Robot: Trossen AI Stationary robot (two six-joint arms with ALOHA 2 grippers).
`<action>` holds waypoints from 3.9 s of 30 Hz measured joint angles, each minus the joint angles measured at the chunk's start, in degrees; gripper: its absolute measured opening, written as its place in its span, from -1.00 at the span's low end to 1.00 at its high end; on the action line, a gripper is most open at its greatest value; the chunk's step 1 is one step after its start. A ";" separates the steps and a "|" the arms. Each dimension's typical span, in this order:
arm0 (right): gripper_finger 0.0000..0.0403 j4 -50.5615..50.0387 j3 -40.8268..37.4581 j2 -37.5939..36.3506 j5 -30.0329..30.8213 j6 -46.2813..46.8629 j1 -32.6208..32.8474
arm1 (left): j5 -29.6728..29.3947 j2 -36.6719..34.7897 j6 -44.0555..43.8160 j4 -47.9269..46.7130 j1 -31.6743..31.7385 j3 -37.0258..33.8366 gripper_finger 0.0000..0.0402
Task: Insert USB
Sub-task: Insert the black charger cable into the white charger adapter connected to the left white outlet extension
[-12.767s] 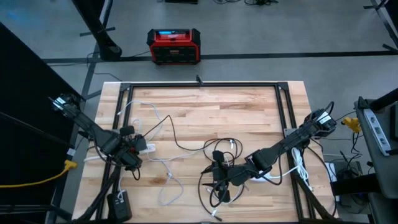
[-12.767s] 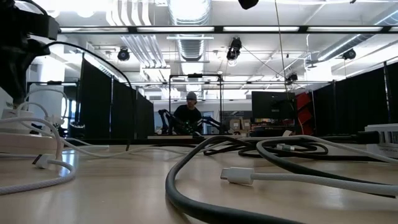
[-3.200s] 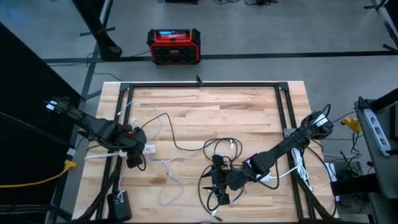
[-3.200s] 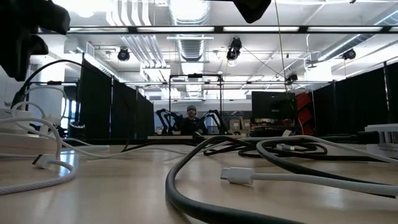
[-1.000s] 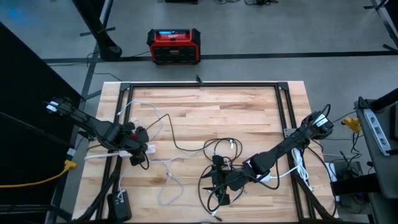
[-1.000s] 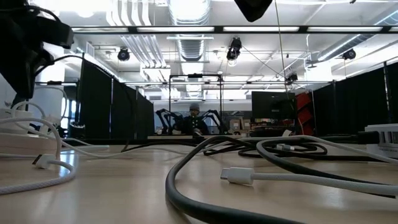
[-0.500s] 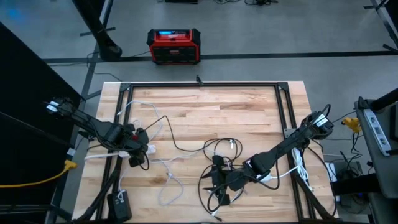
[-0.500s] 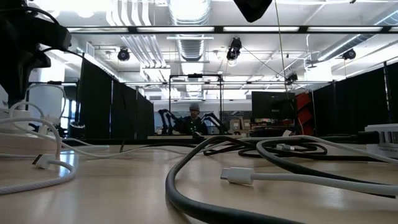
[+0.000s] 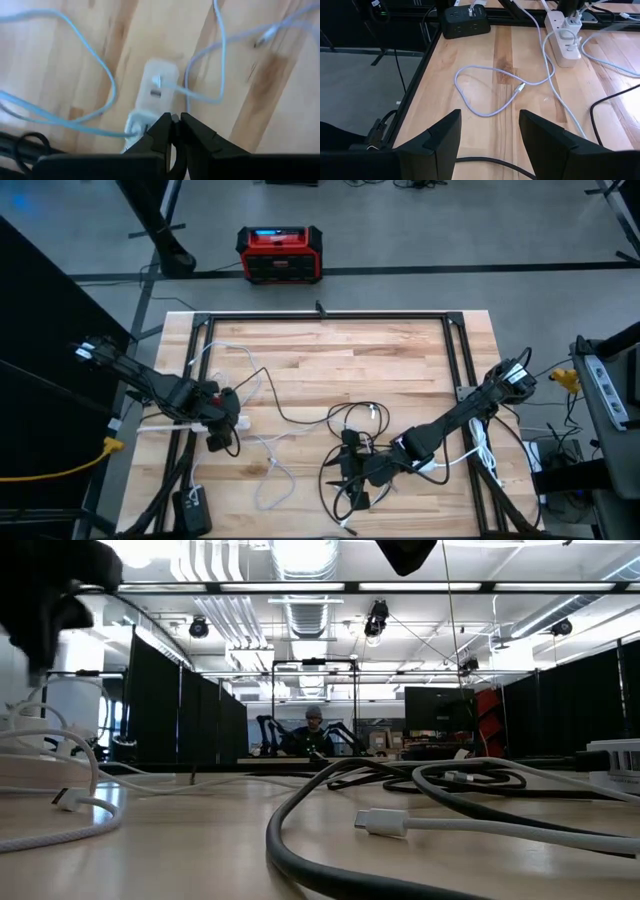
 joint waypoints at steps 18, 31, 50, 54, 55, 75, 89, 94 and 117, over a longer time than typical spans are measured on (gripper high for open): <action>-0.08 11.45 -0.04 0.00 6.10 -42.16 1.19 | -8.81 5.62 8.01 54.85 -1.08 7.08 -0.89; -0.08 9.47 -0.54 -2.99 19.59 -27.04 3.06 | -8.33 17.19 23.16 70.86 -10.61 7.32 -0.89; -0.11 24.15 -0.59 0.09 13.08 -19.49 2.58 | -14.37 19.22 27.80 73.70 -13.04 7.41 -0.88; -0.22 26.56 -0.59 0.38 13.02 -19.43 2.54 | -14.37 19.20 27.53 73.73 -13.04 7.41 -0.88; -0.25 26.62 -0.59 0.51 12.86 -19.43 2.42 | -14.37 19.20 27.53 73.73 -13.04 7.41 -0.88; -0.44 27.93 -0.59 0.77 5.97 -17.77 1.94 | -14.44 19.14 27.38 73.73 -13.04 7.41 -0.88; -0.58 26.74 1.14 0.79 5.95 -16.87 0.94 | -14.52 19.14 27.38 73.75 -13.04 7.41 -0.88; -0.80 26.54 1.14 0.79 5.95 -16.34 0.92 | -14.65 19.13 27.38 73.74 -13.02 7.41 -0.88; -1.00 21.96 1.11 0.79 13.15 -20.52 1.97 | -14.77 19.04 16.83 68.42 -12.98 7.49 -0.74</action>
